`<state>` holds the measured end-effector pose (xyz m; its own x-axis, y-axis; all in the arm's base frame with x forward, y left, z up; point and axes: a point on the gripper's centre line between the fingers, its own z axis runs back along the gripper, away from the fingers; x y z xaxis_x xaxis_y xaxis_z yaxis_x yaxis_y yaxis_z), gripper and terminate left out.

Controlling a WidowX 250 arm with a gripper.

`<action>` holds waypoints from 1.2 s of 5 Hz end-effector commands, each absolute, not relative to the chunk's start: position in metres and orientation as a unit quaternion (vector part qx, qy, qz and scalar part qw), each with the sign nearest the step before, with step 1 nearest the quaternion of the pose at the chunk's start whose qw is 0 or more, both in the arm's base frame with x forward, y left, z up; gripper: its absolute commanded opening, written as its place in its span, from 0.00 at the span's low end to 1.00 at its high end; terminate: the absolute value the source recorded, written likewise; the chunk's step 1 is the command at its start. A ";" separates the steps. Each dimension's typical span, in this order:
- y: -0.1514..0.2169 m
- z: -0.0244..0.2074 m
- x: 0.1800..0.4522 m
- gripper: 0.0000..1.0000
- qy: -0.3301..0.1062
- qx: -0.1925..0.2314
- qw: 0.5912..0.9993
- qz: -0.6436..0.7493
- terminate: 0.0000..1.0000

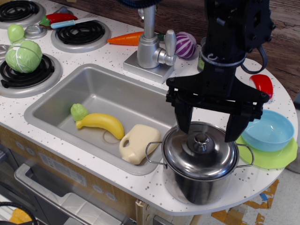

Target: Take lid off pot or pan

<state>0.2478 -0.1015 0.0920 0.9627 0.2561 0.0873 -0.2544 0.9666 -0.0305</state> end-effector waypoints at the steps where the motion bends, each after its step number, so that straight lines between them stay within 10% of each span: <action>1: -0.103 0.084 0.251 1.00 -0.062 -0.018 0.988 0.138 0.00; 2: -0.101 0.081 0.250 1.00 -0.063 -0.010 0.989 0.136 0.00; 3: -0.099 0.081 0.249 0.00 -0.059 0.017 0.991 0.122 0.00; 6: -0.098 0.083 0.246 0.00 -0.055 0.008 0.990 0.130 0.00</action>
